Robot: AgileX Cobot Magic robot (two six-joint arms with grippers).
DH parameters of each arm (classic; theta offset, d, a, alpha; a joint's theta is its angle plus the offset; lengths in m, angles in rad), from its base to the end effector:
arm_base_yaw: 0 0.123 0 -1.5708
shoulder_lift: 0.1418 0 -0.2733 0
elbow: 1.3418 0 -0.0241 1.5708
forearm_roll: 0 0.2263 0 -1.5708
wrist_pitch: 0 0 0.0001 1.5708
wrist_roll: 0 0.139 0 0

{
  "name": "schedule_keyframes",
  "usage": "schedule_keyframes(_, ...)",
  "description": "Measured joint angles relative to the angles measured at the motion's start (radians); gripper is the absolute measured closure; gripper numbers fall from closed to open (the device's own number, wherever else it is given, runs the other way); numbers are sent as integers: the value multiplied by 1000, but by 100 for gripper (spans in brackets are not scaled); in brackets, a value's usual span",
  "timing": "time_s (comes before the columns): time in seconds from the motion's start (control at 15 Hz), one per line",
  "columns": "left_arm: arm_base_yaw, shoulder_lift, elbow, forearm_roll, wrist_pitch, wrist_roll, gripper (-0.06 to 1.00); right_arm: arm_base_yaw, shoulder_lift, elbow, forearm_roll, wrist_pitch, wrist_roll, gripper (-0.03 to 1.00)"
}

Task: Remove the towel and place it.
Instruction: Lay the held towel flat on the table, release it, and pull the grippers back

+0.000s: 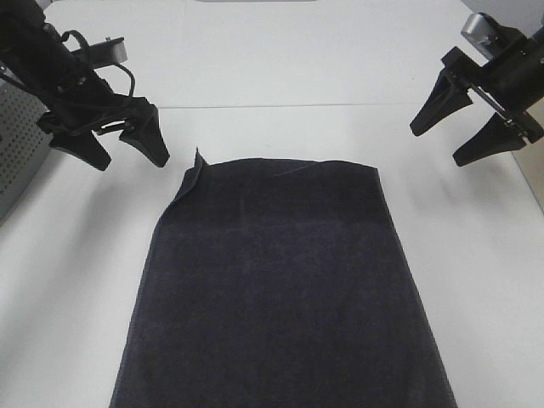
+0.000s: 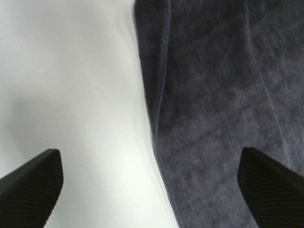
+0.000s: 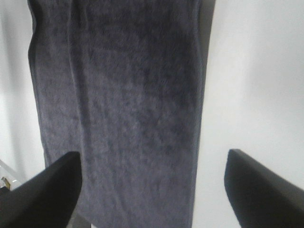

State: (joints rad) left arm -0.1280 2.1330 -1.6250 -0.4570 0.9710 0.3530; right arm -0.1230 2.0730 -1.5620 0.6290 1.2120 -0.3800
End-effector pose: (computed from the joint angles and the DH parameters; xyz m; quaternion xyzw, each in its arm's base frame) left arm 0.4128 -0.1042 0.1348 0.1236 0.9685 -0.1866 0.1087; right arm 0.3879 0.0292 0.1545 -0.0048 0.9577 0.2846 0.0412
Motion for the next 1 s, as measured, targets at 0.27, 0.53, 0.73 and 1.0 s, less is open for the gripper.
schedule_keyframes(0.27,23,198,-176,-134,-14,89,1,0,252,-314,-2,0,-26,18)
schedule_keyframes(0.53,23,329,-304,-217,-5,109,1,2,404,-419,28,0,-76,18)
schedule_keyframes(0.73,26,353,-338,-247,9,113,1,2,453,-419,93,4,-123,18)
schedule_keyframes(1.0,27,355,-338,-253,9,115,1,2,477,-427,134,13,-133,18)
